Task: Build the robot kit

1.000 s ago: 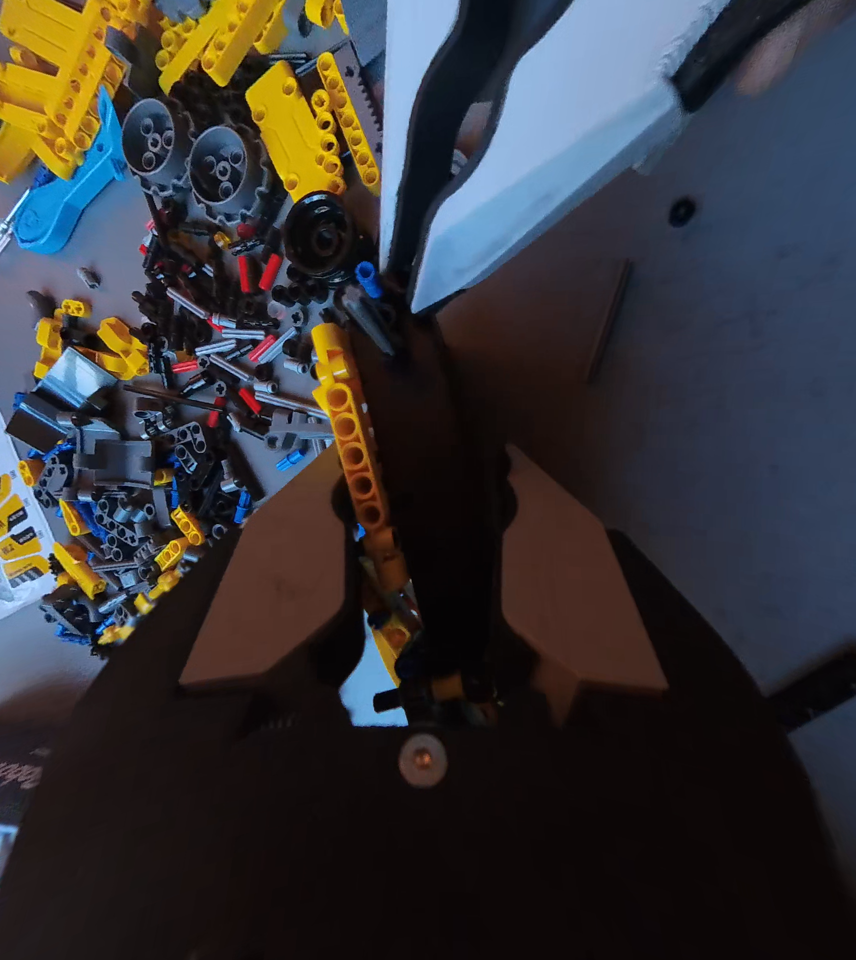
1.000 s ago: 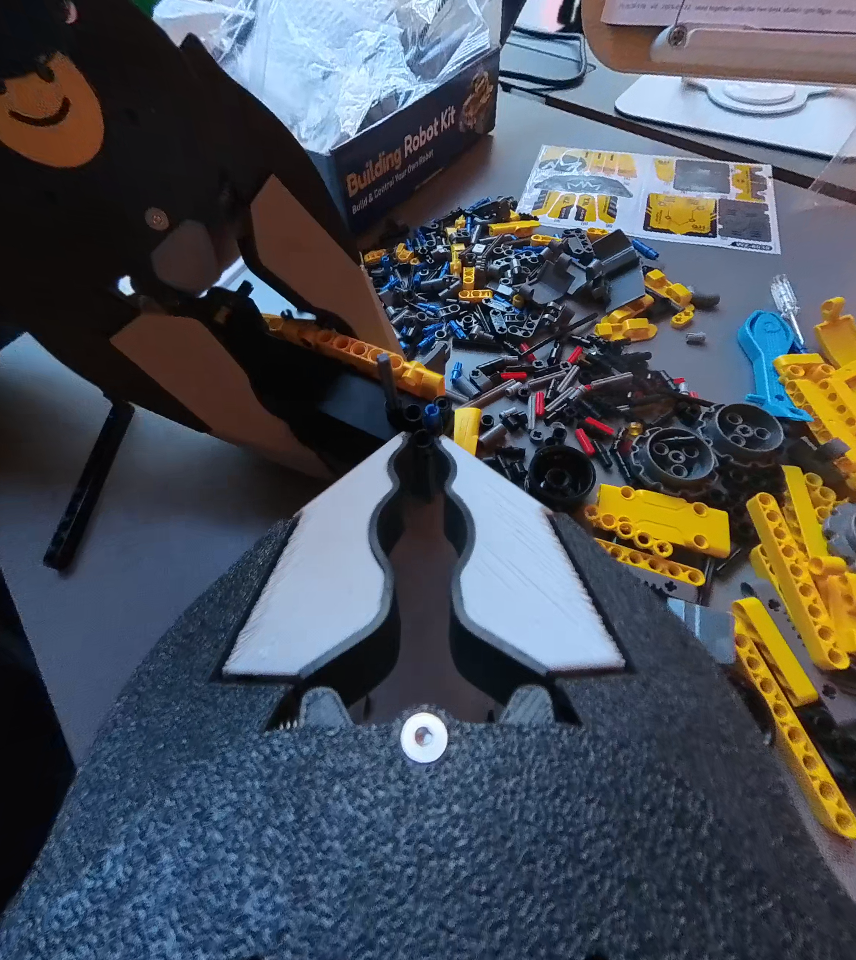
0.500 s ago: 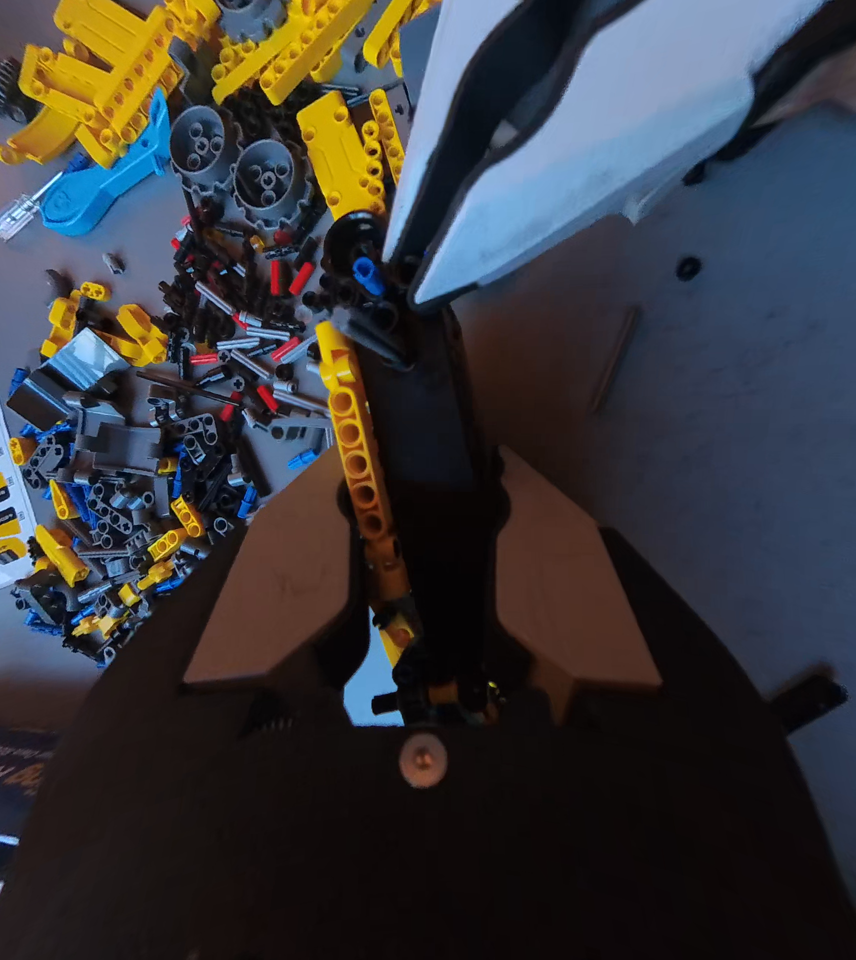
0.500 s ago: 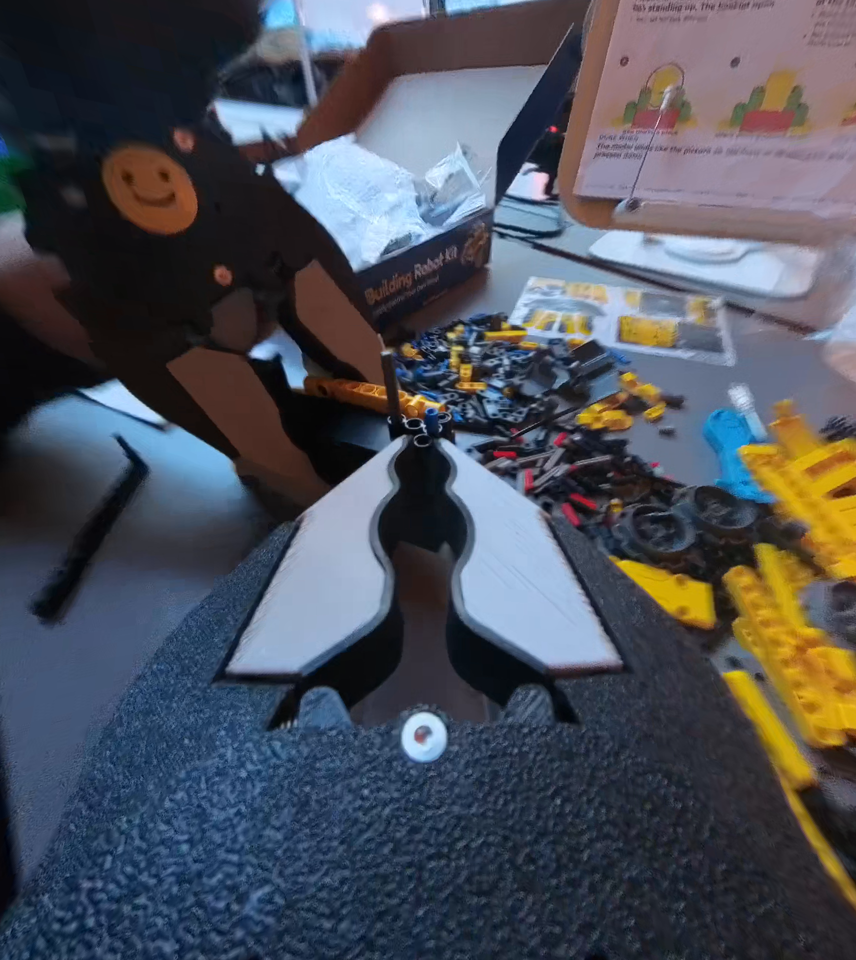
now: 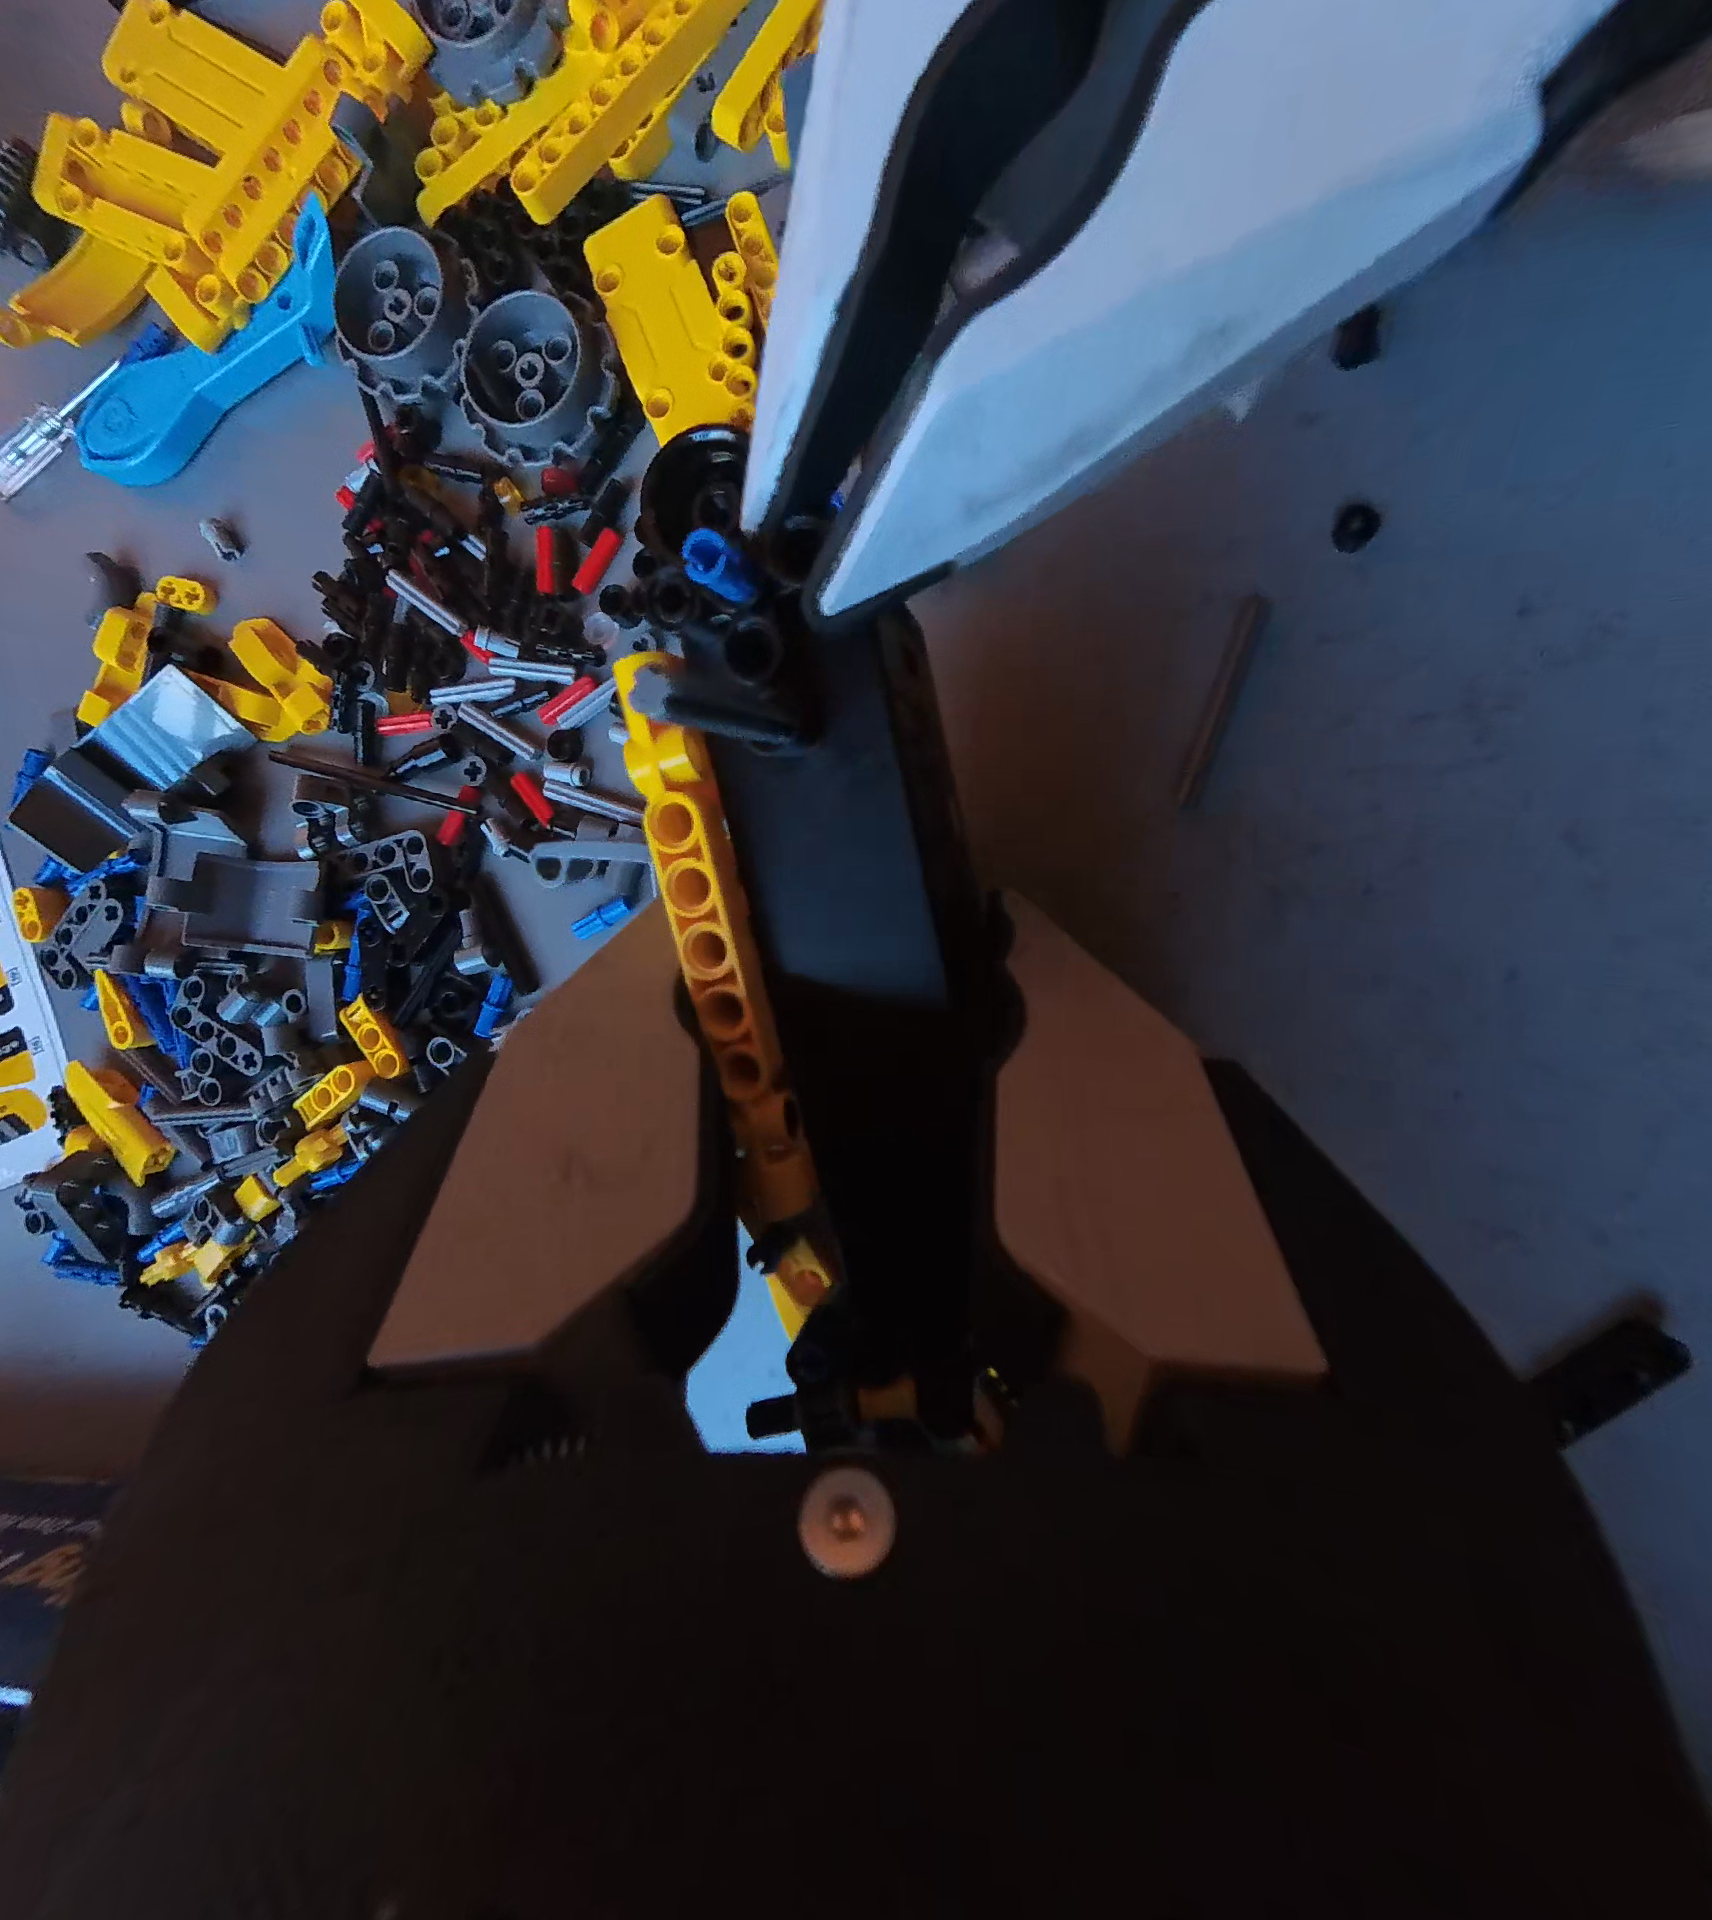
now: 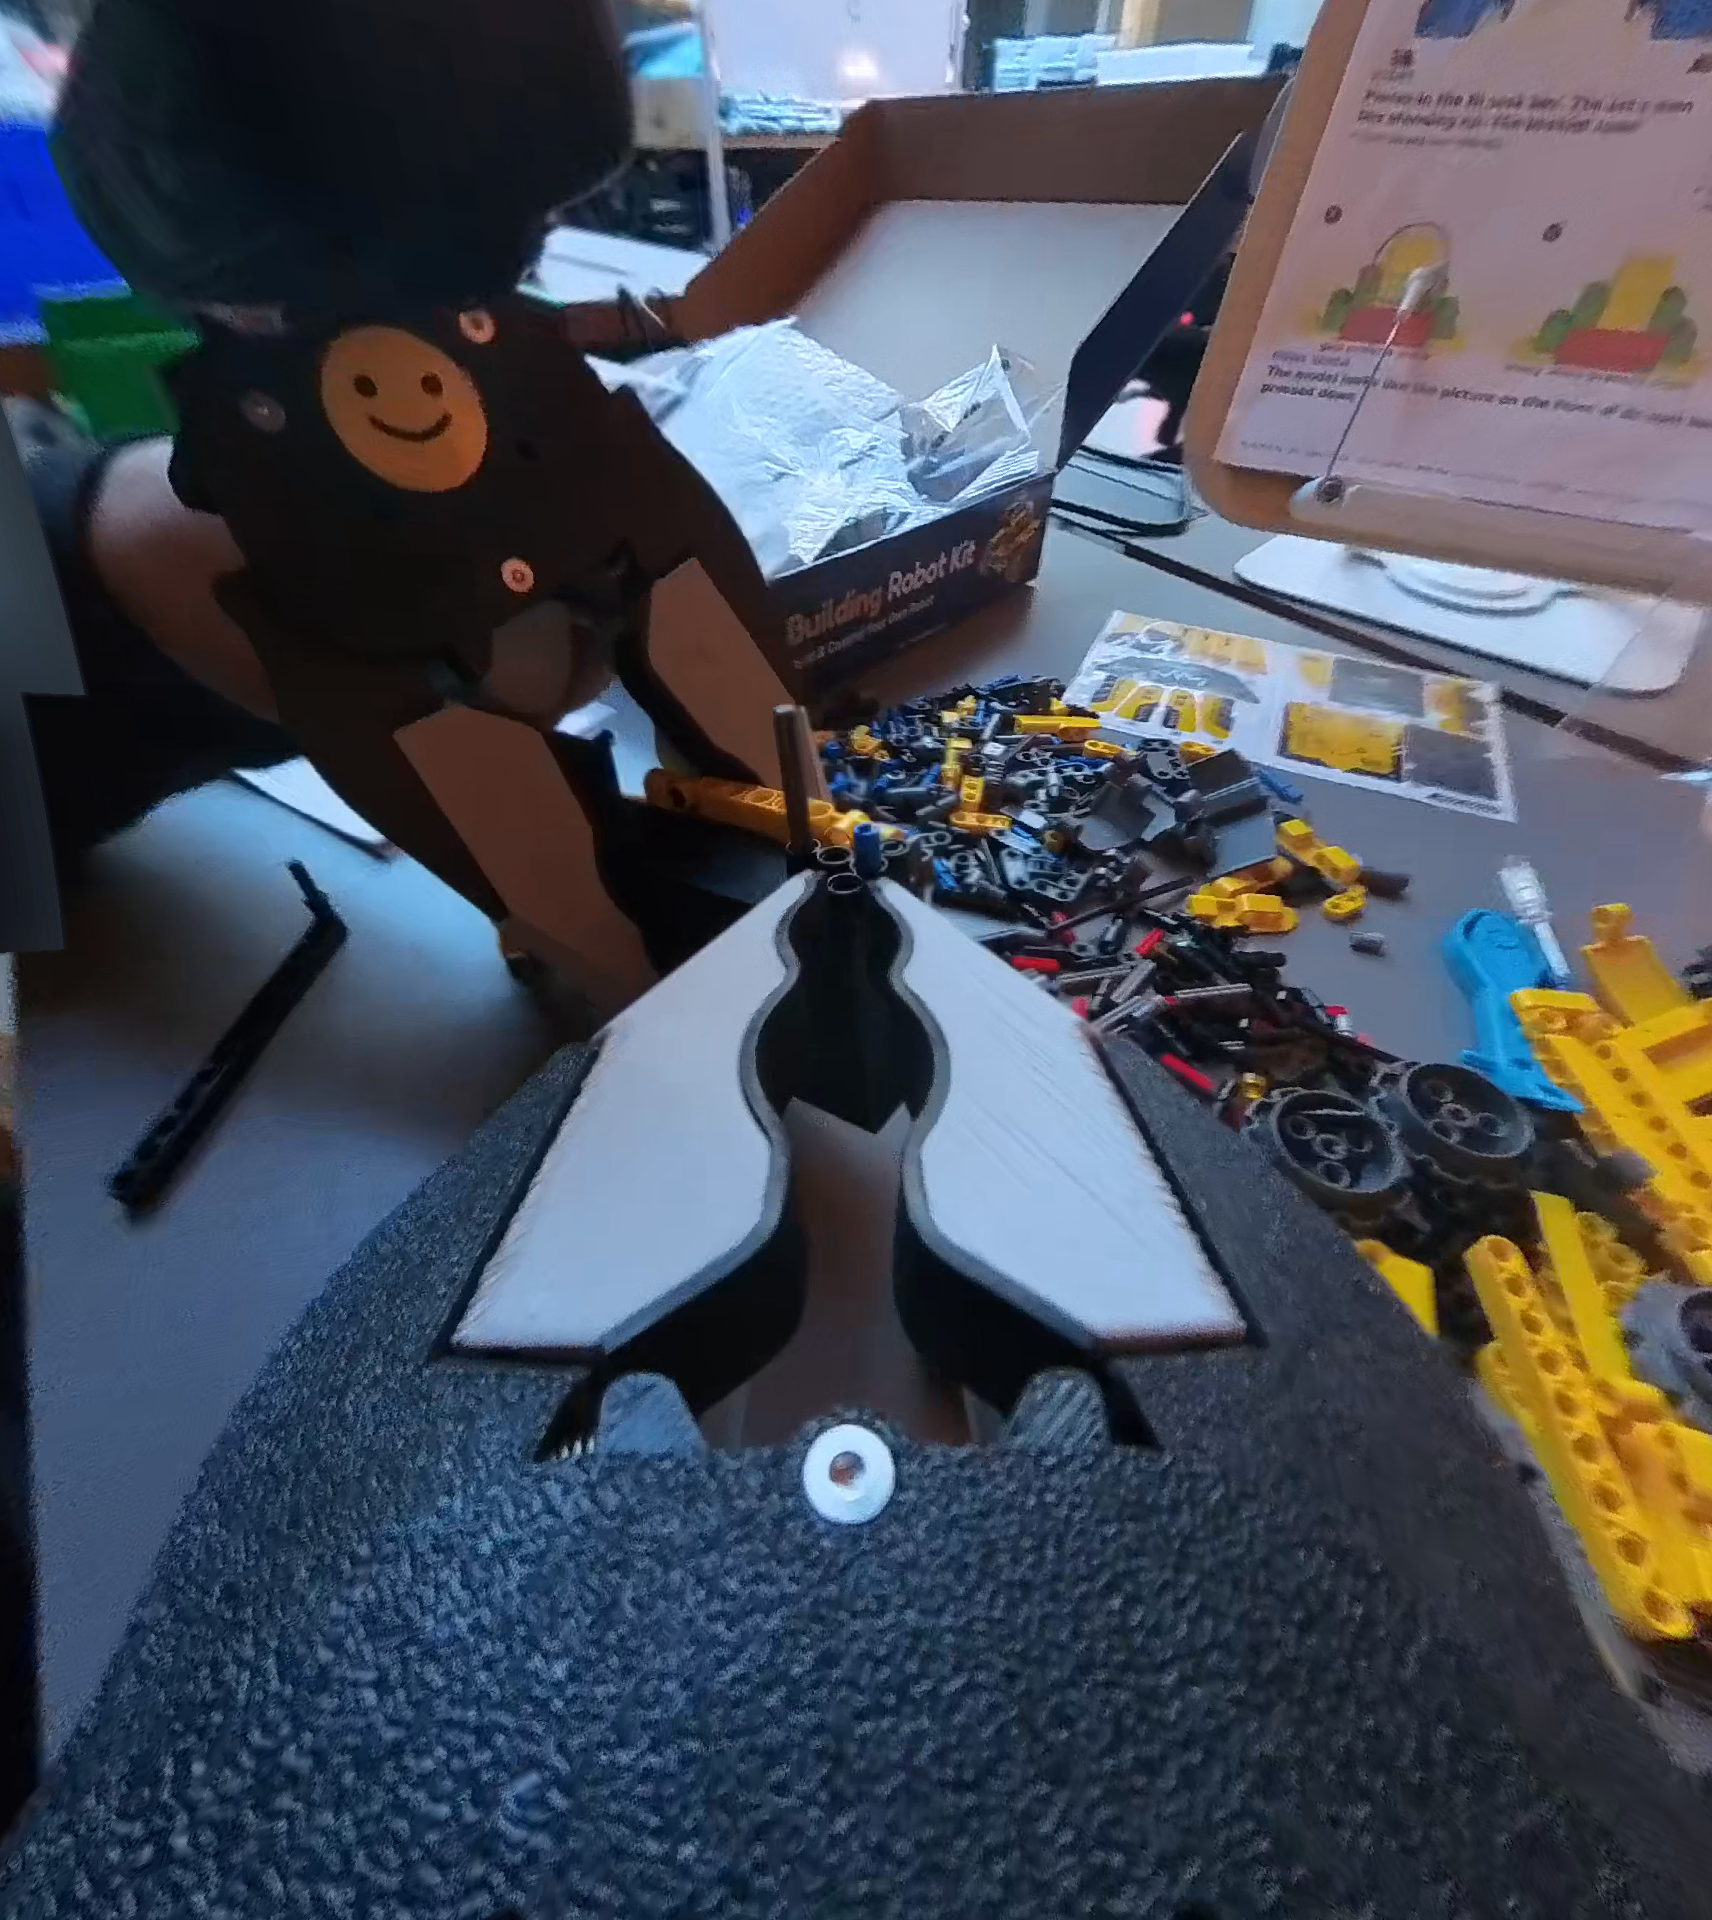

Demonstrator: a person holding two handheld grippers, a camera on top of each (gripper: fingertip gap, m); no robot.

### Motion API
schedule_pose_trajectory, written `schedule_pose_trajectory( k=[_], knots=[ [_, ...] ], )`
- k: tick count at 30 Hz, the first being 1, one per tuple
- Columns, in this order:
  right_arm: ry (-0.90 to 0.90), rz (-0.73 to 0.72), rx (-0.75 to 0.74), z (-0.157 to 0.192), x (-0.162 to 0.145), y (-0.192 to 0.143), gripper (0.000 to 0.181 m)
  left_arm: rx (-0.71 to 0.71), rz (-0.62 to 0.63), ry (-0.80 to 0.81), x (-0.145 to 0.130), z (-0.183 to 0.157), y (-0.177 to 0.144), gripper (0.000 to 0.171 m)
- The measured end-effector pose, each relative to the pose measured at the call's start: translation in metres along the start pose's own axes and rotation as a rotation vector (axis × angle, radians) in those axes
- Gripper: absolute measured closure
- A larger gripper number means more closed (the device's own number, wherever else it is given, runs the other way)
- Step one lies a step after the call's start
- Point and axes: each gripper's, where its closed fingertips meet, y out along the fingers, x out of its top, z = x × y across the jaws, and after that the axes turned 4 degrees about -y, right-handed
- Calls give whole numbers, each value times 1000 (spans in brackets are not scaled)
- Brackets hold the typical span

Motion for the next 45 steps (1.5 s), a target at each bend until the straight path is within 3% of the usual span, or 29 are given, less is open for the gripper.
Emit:
schedule_pose_trajectory(
  k=[10,15,19,21,24,26,32,37,40,45],
  knots=[
    [222,-57,135,2,6,0,178,4,-10,-8,0,1,-1,125],
    [454,-5,272,8,1,3,175,-28,-3,-11,-4,-1,-6,125],
    [222,181,337,37,-9,-7,175,-265,-2,18,-17,-27,-15,128],
    [123,209,284,33,-4,-20,174,-371,-5,40,-22,-41,-20,127],
    [22,249,184,18,1,-53,173,-337,35,26,-34,-34,-19,127],
    [-13,289,203,25,-7,-78,170,-301,29,37,-38,-32,-24,127],
    [-106,488,239,57,-83,-106,181,-135,-49,-3,-39,-7,-39,127],
    [-112,501,318,70,-101,-88,181,-85,-73,-21,-36,-12,-51,127],
    [-242,544,243,50,-110,-67,180,-70,-56,-15,-38,-17,-54,127],
    [-261,536,185,14,-108,-57,181,-108,-59,-7,-39,-29,-66,127]
  ],
)
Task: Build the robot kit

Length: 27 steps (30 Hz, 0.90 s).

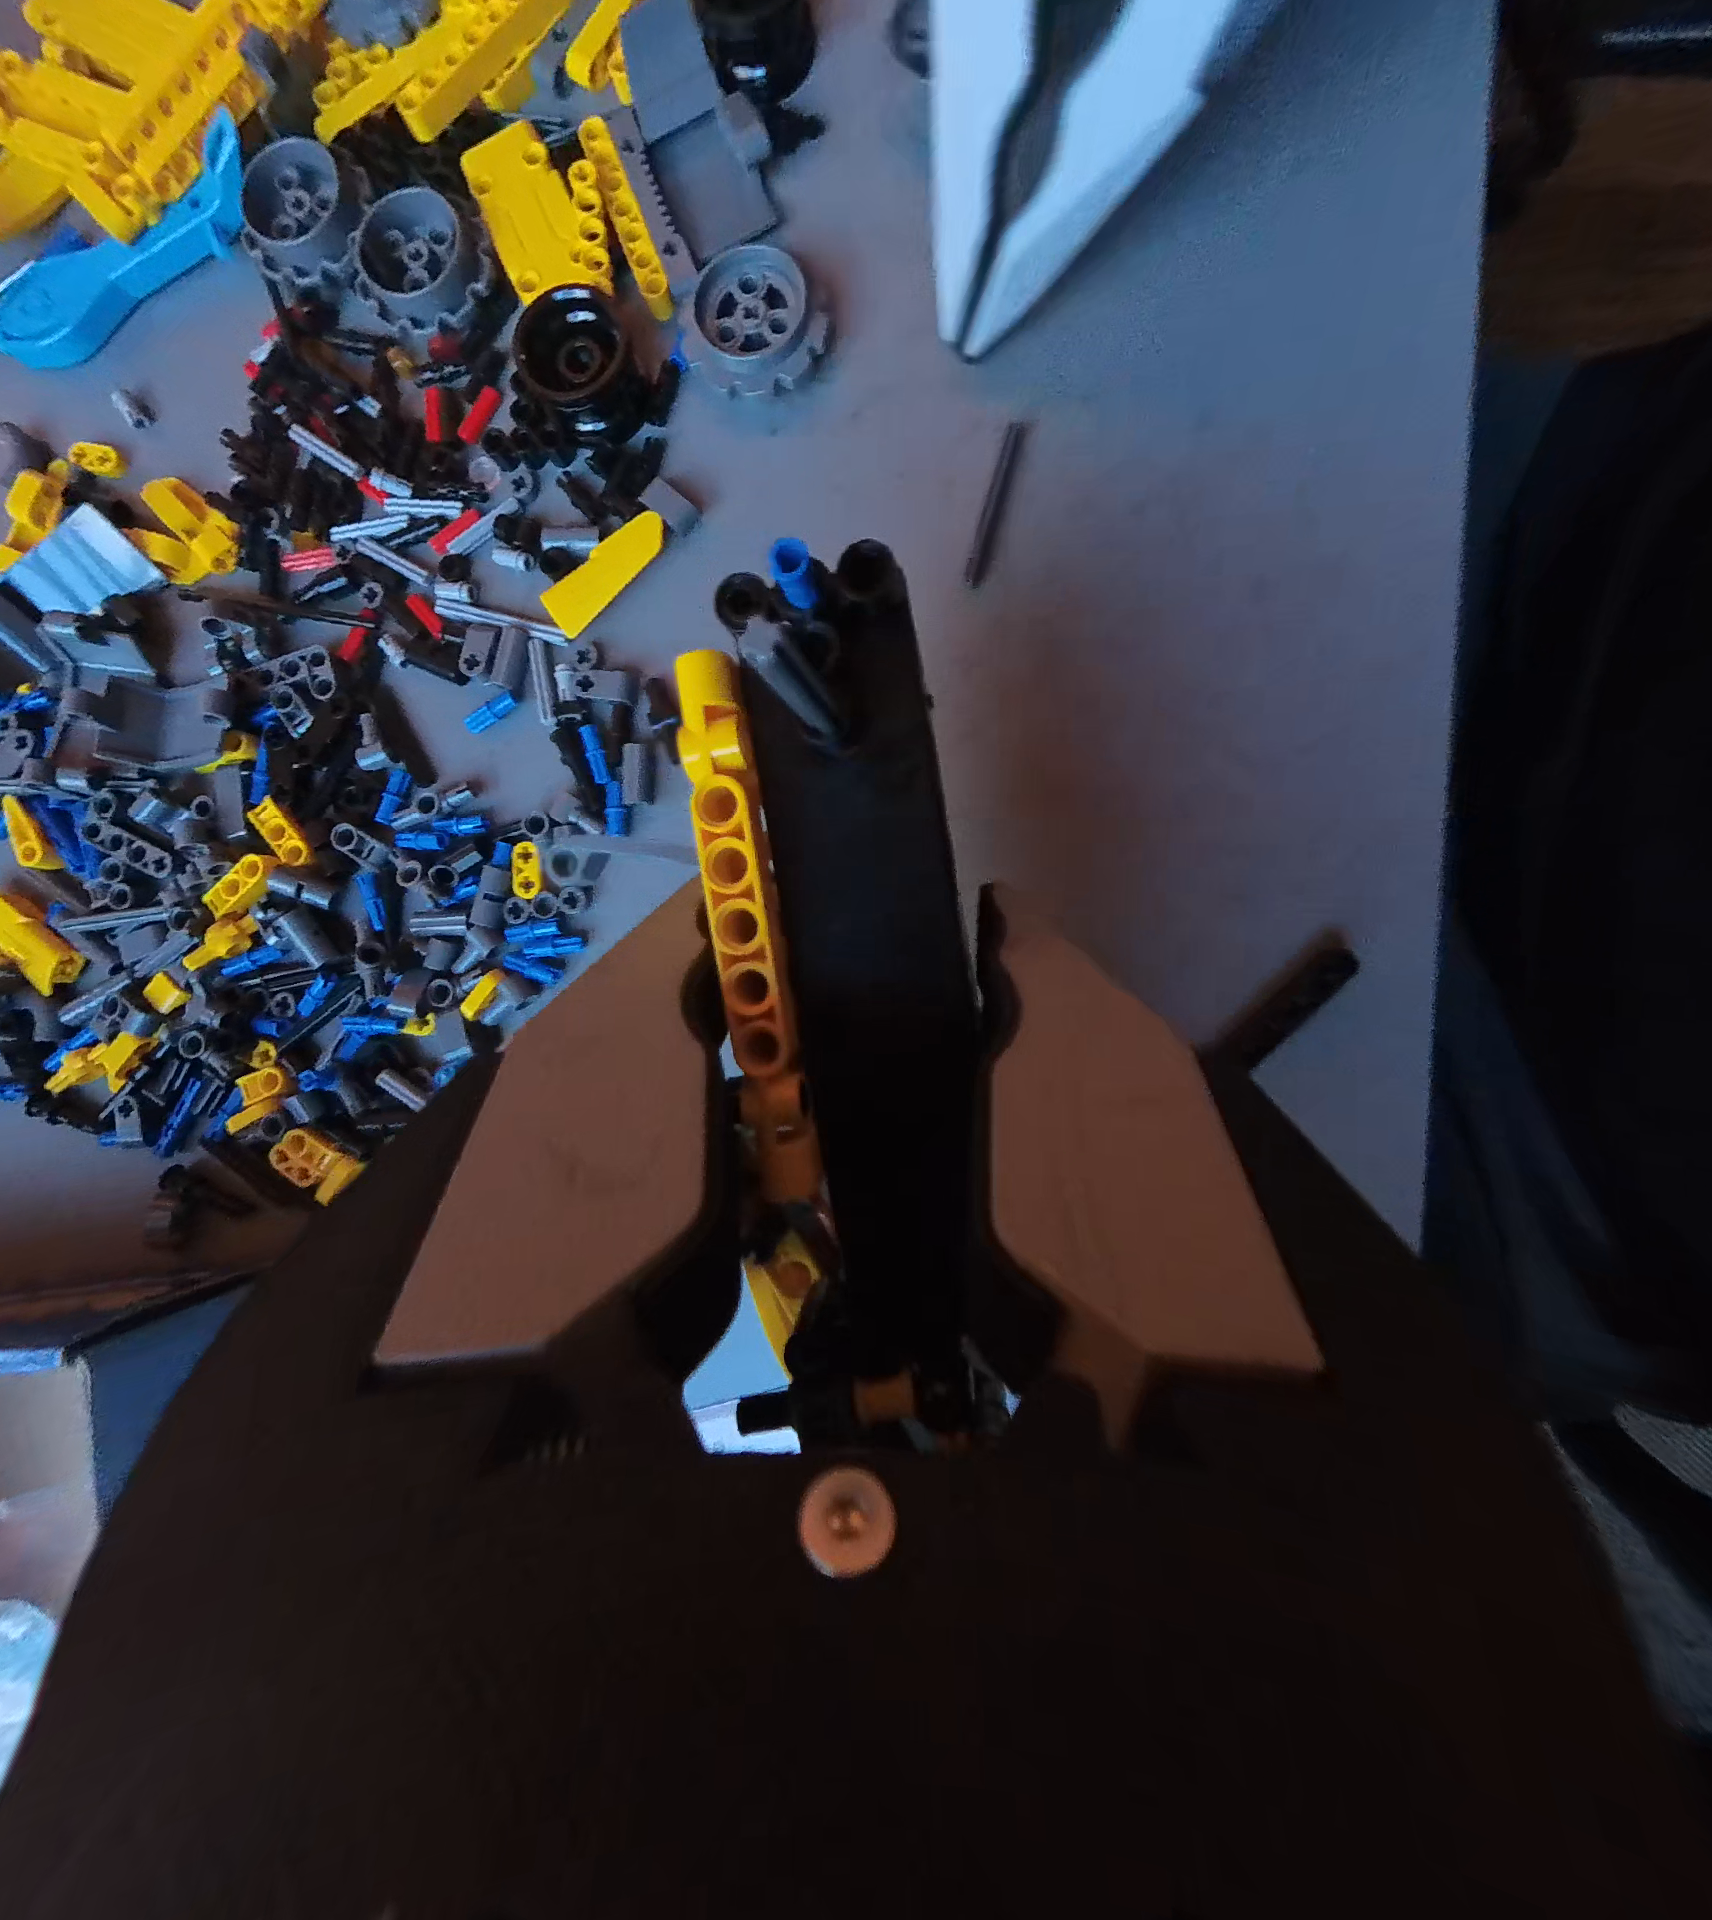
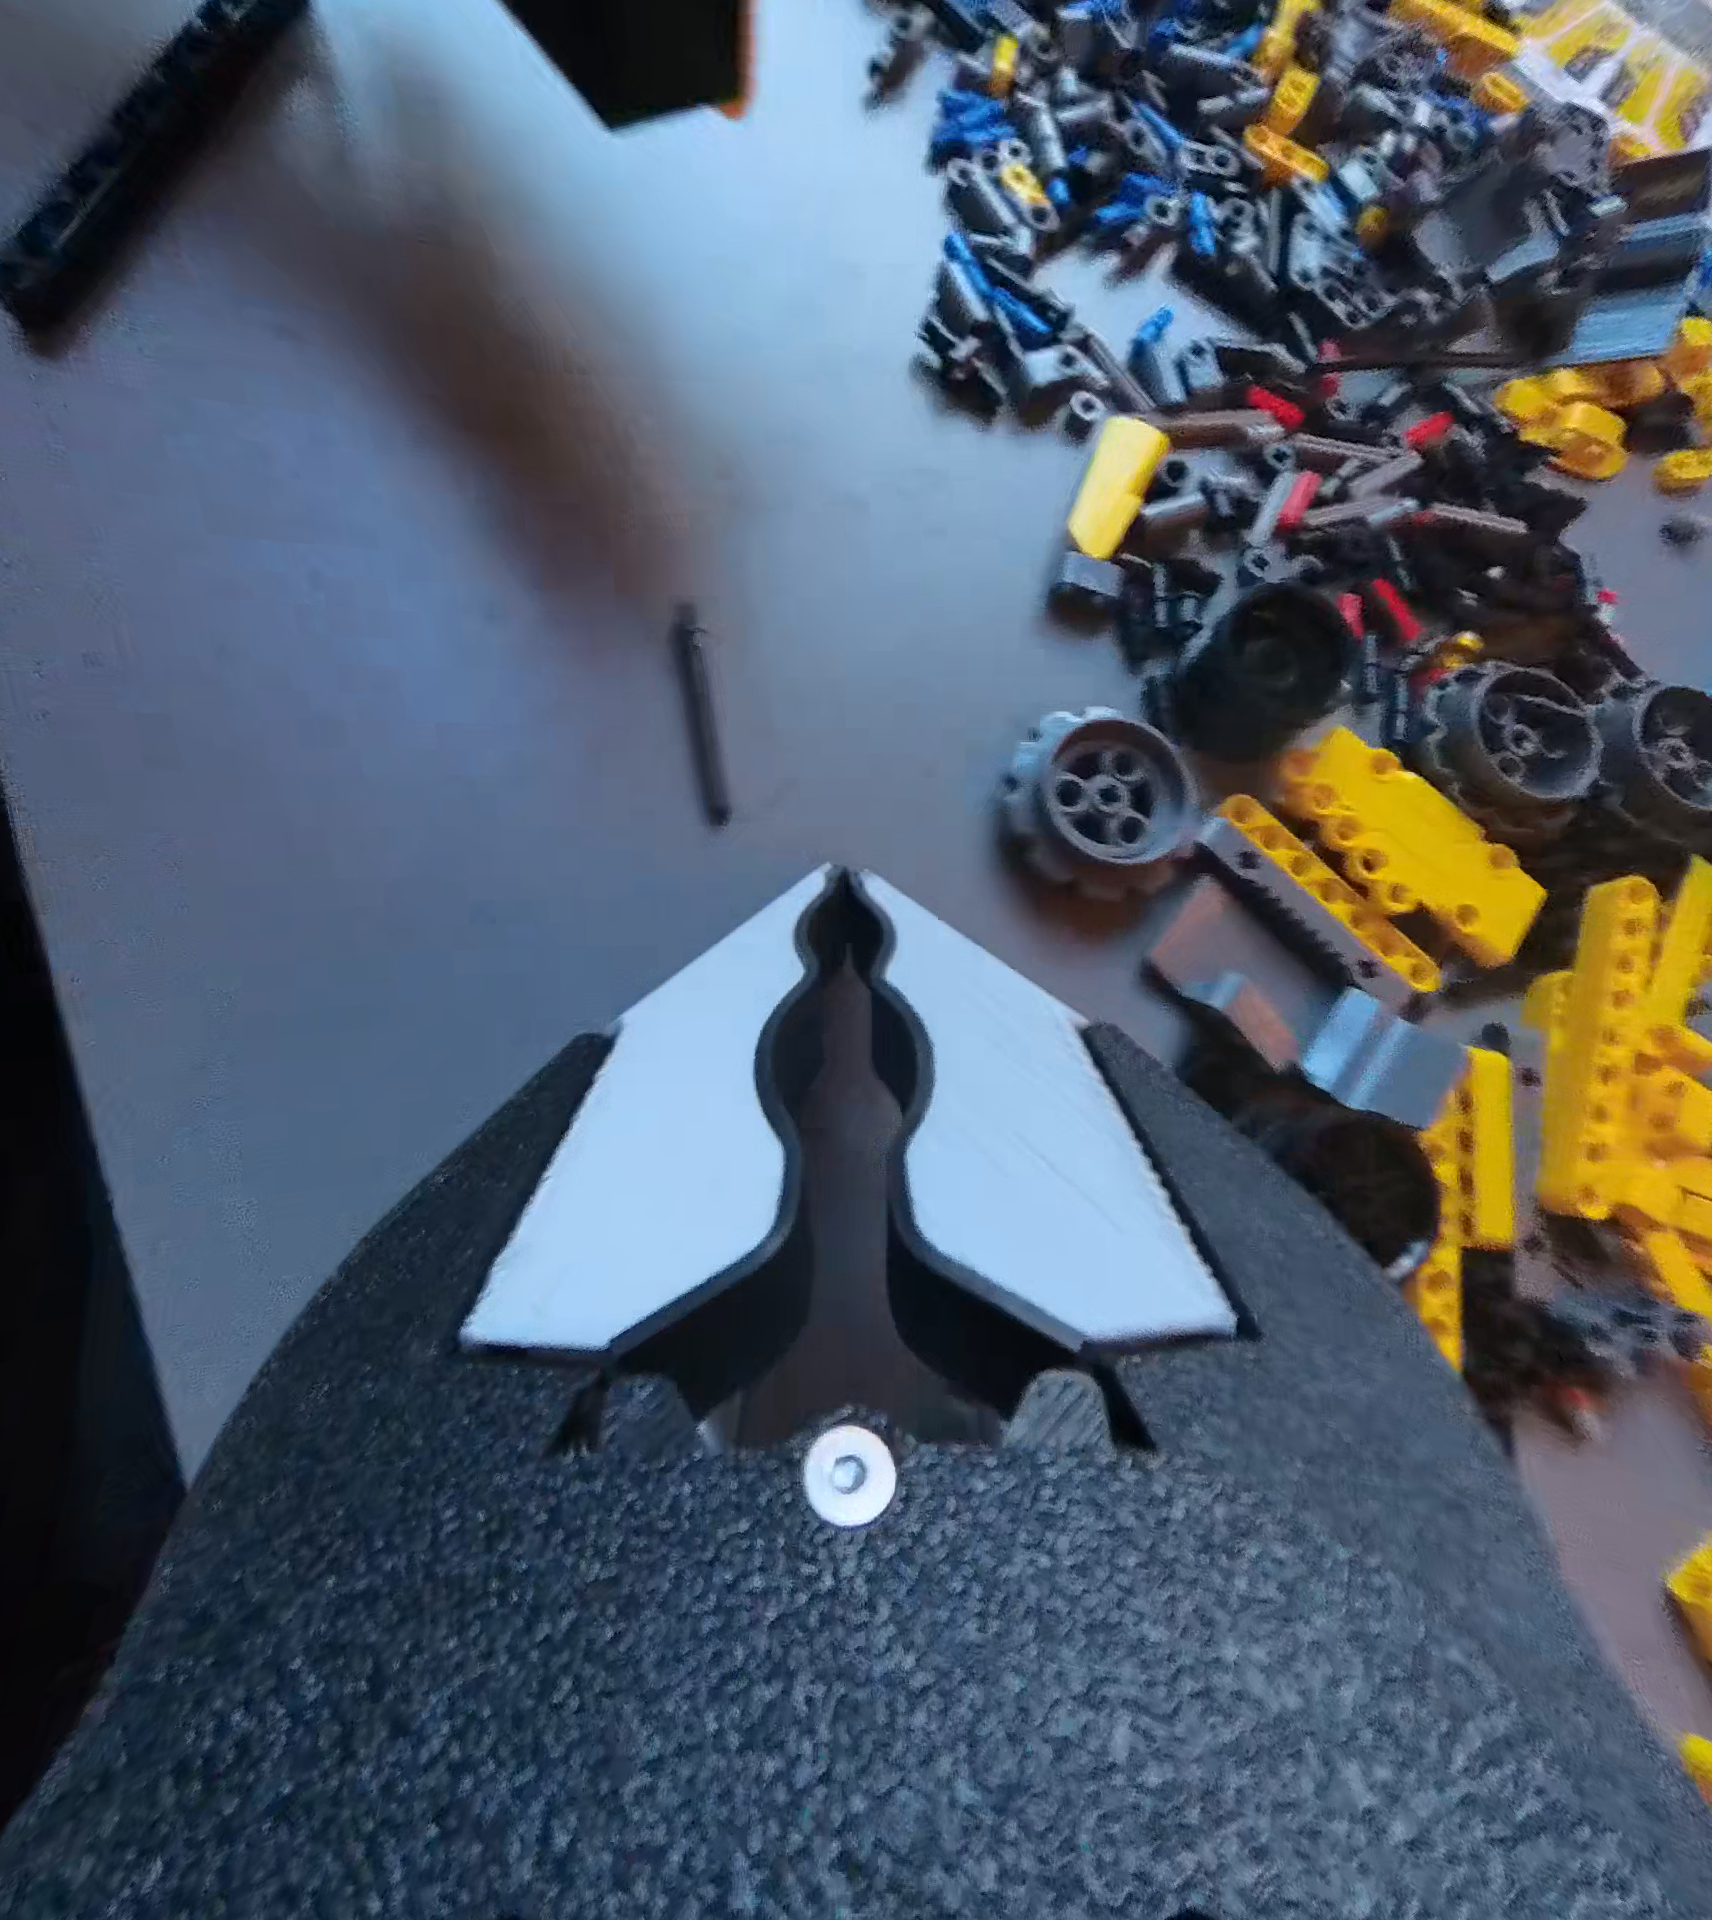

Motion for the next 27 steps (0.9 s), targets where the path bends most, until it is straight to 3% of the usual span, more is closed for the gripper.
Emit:
schedule_pose_trajectory(
  k=[4,8,13,20,24,27],
  knots=[
    [33,-65,48,-2,3,-30,181,-1,2,-6,0,2,1,128],
    [13,-65,106,12,-15,-60,181,0,-14,-12,0,0,0,127],
    [-24,-23,143,25,-22,-36,179,5,7,-11,-6,-3,3,127],
    [-16,-25,59,-10,-19,-22,181,-54,39,57,0,-16,4,127],
    [-43,-118,80,8,10,-30,171,-64,88,100,-1,-22,10,127],
    [-101,-97,95,20,27,-8,165,-66,84,113,-3,-24,10,127]
  ],
)
